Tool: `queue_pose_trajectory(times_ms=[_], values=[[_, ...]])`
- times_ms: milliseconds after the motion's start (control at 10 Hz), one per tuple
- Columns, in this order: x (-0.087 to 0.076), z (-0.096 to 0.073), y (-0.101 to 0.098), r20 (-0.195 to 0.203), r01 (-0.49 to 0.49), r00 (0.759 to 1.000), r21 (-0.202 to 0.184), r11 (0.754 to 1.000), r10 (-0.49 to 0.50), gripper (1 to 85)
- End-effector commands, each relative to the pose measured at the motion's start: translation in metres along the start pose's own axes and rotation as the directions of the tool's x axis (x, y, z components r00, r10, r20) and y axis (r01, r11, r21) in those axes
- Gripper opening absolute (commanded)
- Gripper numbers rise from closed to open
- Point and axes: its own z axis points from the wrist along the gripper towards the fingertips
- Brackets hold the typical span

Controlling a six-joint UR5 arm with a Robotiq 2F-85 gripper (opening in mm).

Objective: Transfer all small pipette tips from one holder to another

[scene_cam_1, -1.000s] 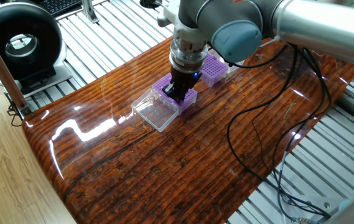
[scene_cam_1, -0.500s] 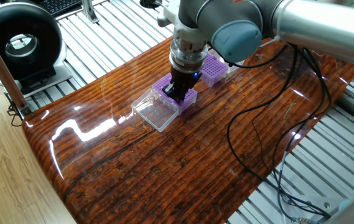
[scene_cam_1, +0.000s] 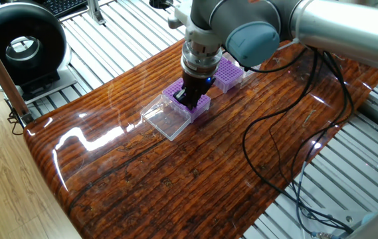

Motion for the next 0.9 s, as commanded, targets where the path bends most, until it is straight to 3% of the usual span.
queue_pose_trajectory(times_ms=[0,500,800], values=[[-0.0034,0.0002,-0.0003,0.014,-0.006,1.0,-0.015,1.0,0.007,13.3],[-0.0018,-0.0023,-0.0017,0.017,-0.028,0.999,0.003,1.0,0.028,1.3],[-0.0011,0.0011,0.001,0.015,-0.048,0.999,0.019,0.999,0.047,1.3]])
